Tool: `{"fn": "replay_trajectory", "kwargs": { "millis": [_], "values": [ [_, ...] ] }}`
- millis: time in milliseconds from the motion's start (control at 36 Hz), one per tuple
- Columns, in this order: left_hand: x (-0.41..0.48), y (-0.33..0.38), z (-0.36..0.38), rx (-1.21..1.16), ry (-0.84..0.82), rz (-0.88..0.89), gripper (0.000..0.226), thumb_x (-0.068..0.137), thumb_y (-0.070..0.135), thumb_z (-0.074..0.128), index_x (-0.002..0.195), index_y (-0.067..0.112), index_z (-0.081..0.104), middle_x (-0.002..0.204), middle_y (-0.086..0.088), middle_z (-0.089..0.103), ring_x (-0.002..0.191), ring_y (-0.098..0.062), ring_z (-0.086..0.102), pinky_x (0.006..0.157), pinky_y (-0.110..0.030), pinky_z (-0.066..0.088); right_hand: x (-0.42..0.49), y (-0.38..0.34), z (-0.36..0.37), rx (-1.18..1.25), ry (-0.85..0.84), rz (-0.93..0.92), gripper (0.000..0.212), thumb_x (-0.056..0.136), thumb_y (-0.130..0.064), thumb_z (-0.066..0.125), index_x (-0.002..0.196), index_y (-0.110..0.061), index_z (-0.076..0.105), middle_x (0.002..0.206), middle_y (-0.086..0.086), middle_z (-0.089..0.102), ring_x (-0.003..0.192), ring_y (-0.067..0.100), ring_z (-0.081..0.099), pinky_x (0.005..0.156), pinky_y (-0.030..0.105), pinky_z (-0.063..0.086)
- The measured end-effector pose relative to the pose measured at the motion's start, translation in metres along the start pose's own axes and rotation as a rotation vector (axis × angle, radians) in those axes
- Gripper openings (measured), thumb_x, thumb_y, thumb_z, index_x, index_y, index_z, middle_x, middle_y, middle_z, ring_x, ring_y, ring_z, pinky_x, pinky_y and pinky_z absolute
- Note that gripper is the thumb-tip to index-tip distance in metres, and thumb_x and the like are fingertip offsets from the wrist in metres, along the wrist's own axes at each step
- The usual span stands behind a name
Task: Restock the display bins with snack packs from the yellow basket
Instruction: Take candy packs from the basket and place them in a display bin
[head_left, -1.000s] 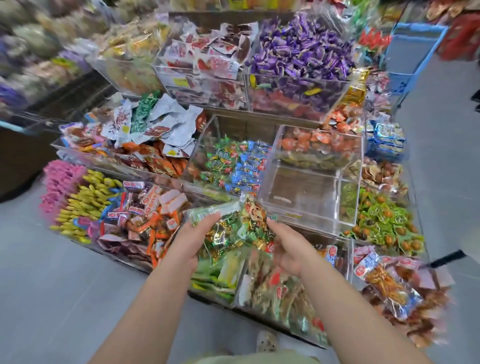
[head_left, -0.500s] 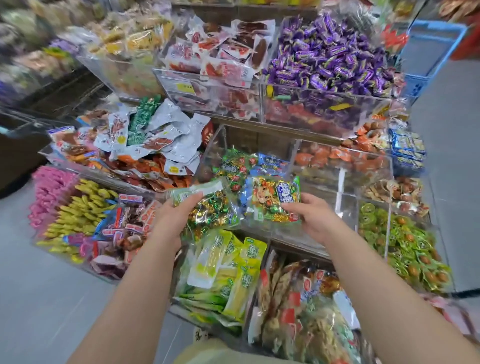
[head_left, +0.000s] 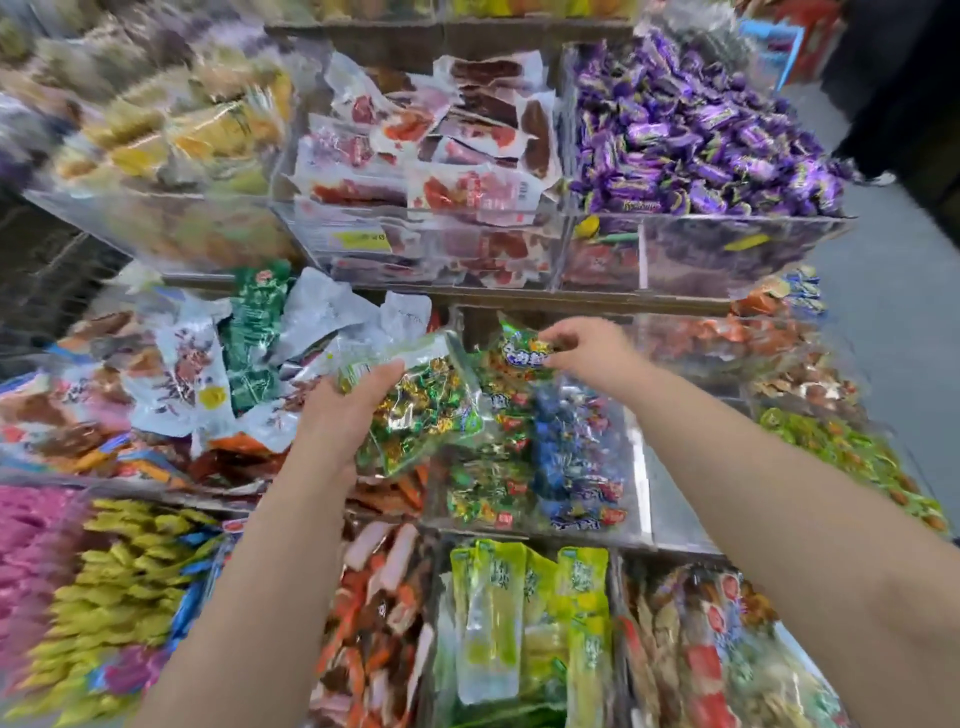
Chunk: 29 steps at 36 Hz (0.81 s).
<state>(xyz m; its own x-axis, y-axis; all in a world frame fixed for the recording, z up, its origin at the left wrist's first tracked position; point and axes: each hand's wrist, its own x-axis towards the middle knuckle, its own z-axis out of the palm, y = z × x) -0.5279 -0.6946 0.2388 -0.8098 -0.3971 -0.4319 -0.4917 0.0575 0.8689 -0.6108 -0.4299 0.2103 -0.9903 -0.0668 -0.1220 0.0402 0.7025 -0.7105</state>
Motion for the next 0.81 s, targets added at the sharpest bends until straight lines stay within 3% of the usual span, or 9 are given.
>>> {"fn": "replay_trajectory", "kwargs": {
  "millis": [167, 306, 389, 472, 556, 611, 667, 722, 806],
  "values": [
    [0.025, 0.006, -0.008, -0.025, -0.085, -0.019, 0.108, 0.066, 0.056, 0.079, 0.151, 0.013, 0.028, 0.153, -0.006, 0.036, 0.134, -0.029, 0.042, 0.107, -0.051, 0.038, 0.045, -0.011, 0.031, -0.115, -0.006, 0.005, 0.036, 0.078, -0.022, 0.076, 0.113, -0.017, 0.069, 0.117, 0.002, 0.067, 0.099, 0.009, 0.056, 0.072, 0.015, 0.032],
    [0.044, 0.002, -0.015, -0.051, -0.108, -0.035, 0.107, 0.067, 0.055, 0.079, 0.152, 0.023, 0.024, 0.154, -0.004, 0.034, 0.135, -0.029, 0.039, 0.104, -0.049, 0.037, 0.049, 0.001, 0.062, 0.027, 0.304, 0.01, 0.059, 0.067, -0.018, 0.084, 0.117, -0.004, 0.058, 0.118, 0.013, 0.049, 0.112, 0.026, 0.049, 0.099, 0.026, 0.033],
    [0.05, -0.002, -0.02, -0.057, -0.143, -0.045, 0.121, 0.054, 0.06, 0.081, 0.153, 0.025, 0.02, 0.155, -0.004, 0.031, 0.137, -0.03, 0.036, 0.103, -0.048, 0.035, 0.039, 0.014, 0.082, 0.139, 0.559, 0.244, 0.085, 0.057, -0.035, 0.089, 0.121, -0.004, 0.044, 0.118, 0.012, 0.041, 0.11, 0.023, 0.04, 0.094, 0.024, 0.03],
    [0.054, -0.008, -0.021, -0.079, -0.148, -0.061, 0.124, 0.053, 0.062, 0.078, 0.153, 0.02, 0.017, 0.157, -0.006, 0.027, 0.139, -0.03, 0.032, 0.106, -0.048, 0.032, 0.036, 0.029, 0.097, 0.272, 0.424, 0.345, 0.078, 0.067, -0.041, 0.083, 0.124, -0.006, 0.044, 0.113, 0.008, 0.055, 0.107, 0.024, 0.054, 0.087, 0.027, 0.041],
    [0.058, -0.011, -0.02, -0.077, -0.14, -0.078, 0.117, 0.063, 0.058, 0.078, 0.153, 0.017, 0.017, 0.157, -0.006, 0.026, 0.136, -0.025, 0.034, 0.107, -0.047, 0.031, 0.039, 0.03, 0.099, 0.364, 0.387, 0.267, 0.055, 0.078, -0.036, 0.075, 0.121, -0.015, 0.049, 0.107, -0.007, 0.059, 0.1, 0.012, 0.054, 0.081, 0.016, 0.041],
    [0.059, -0.012, -0.02, -0.08, -0.143, -0.065, 0.112, 0.065, 0.057, 0.078, 0.152, 0.017, 0.02, 0.154, -0.006, 0.03, 0.123, -0.018, 0.038, 0.102, -0.044, 0.034, 0.046, 0.025, 0.094, 0.452, 0.368, 0.196, 0.039, 0.083, -0.026, 0.071, 0.114, -0.019, 0.049, 0.105, -0.006, 0.06, 0.098, 0.012, 0.055, 0.078, 0.015, 0.043],
    [0.059, -0.011, -0.02, -0.093, -0.146, -0.058, 0.111, 0.064, 0.057, 0.079, 0.152, 0.018, 0.021, 0.154, -0.005, 0.032, 0.125, -0.02, 0.039, 0.101, -0.043, 0.034, 0.054, 0.02, 0.087, 0.407, 0.26, 0.184, 0.031, 0.084, -0.02, 0.069, 0.106, -0.019, 0.047, 0.095, -0.004, 0.06, 0.085, 0.013, 0.057, 0.067, 0.012, 0.045],
    [0.06, -0.011, -0.02, -0.103, -0.144, -0.061, 0.111, 0.065, 0.057, 0.079, 0.152, 0.019, 0.022, 0.154, -0.004, 0.032, 0.13, -0.023, 0.039, 0.102, -0.043, 0.034, 0.061, 0.017, 0.081, 0.27, 0.144, 0.253, 0.035, 0.084, -0.018, 0.069, 0.103, -0.019, 0.041, 0.082, -0.007, 0.054, 0.068, 0.006, 0.05, 0.046, 0.004, 0.036],
    [0.059, -0.011, -0.018, -0.111, -0.132, -0.061, 0.11, 0.066, 0.056, 0.079, 0.152, 0.017, 0.022, 0.154, -0.005, 0.032, 0.131, -0.023, 0.039, 0.102, -0.043, 0.034, 0.067, 0.01, 0.079, 0.179, 0.012, 0.364, 0.048, 0.085, -0.022, 0.069, 0.109, -0.017, 0.028, 0.089, 0.0, 0.049, 0.064, 0.005, 0.045, 0.046, 0.014, 0.037]
  ]
}}
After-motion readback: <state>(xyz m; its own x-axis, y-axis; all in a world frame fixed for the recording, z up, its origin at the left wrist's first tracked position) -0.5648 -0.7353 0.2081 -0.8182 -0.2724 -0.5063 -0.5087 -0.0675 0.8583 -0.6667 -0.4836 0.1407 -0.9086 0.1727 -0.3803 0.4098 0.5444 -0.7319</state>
